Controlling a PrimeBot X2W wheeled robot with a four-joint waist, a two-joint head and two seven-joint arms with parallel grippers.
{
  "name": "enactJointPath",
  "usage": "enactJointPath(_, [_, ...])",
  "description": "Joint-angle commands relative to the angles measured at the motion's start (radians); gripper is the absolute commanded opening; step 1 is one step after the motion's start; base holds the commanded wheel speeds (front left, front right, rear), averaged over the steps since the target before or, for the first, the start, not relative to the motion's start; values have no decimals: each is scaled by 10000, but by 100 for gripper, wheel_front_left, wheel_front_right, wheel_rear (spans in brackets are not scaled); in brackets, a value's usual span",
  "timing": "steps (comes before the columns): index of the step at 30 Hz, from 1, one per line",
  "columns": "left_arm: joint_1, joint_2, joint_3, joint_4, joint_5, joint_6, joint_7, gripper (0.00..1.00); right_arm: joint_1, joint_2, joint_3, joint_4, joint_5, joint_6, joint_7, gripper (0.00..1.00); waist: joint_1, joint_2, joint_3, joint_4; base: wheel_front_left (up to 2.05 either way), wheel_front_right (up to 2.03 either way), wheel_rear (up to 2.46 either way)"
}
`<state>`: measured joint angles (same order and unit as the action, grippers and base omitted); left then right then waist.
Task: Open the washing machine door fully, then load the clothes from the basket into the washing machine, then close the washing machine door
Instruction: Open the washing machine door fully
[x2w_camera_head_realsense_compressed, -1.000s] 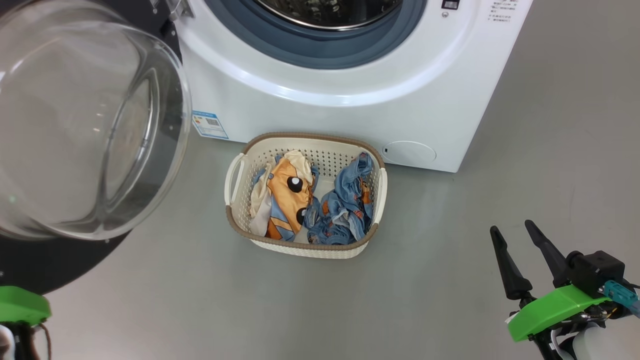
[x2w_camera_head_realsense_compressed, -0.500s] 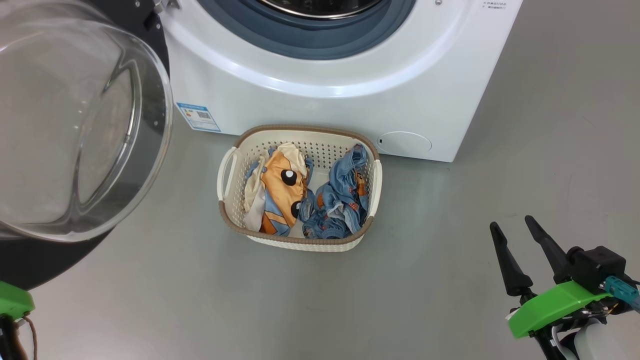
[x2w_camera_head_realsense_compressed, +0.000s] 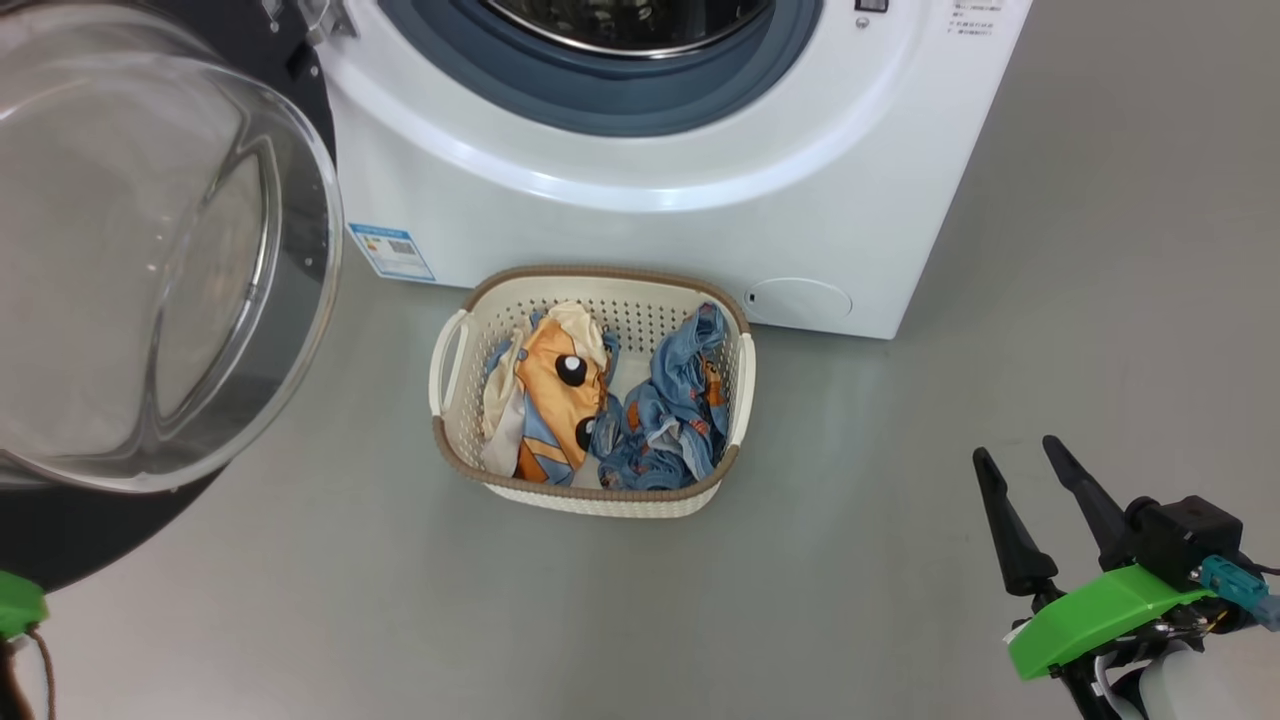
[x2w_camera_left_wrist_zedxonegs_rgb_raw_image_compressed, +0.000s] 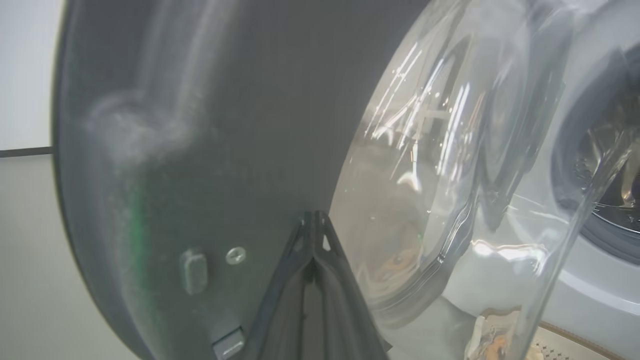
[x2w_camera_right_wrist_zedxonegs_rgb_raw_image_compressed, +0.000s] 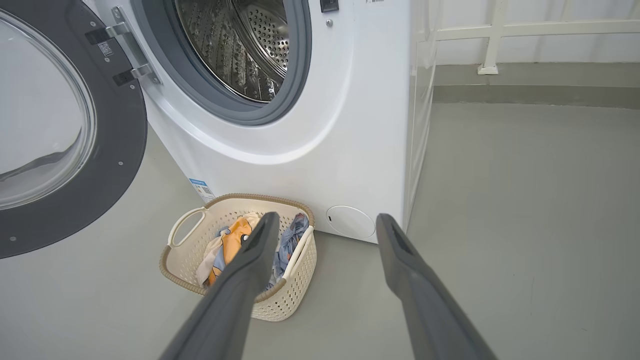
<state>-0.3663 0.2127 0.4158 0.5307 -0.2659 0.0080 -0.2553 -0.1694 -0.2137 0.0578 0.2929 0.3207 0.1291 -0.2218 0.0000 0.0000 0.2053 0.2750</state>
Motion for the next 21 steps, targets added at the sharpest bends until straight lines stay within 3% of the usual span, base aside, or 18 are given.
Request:
enactJointPath(1, [-111, 549, 399, -347, 108, -3, -64, 0, -97, 11, 215, -181, 44, 16, -70, 100, 0, 0, -89, -11, 0, 0, 0])
enactJointPath(12, [316, -112, 67, -1905, 868, -816, -64, 0, 128, 241, 168, 21, 136, 16, -250, 100, 0, 0, -577, -138, 0, 0, 0])
enactJointPath(21, [990, -974, -860, -3582, 1325, -975, -64, 0, 212, 329, 170, -131, 97, 16, -317, 100, 0, 0, -807, -731, 0, 0, 0])
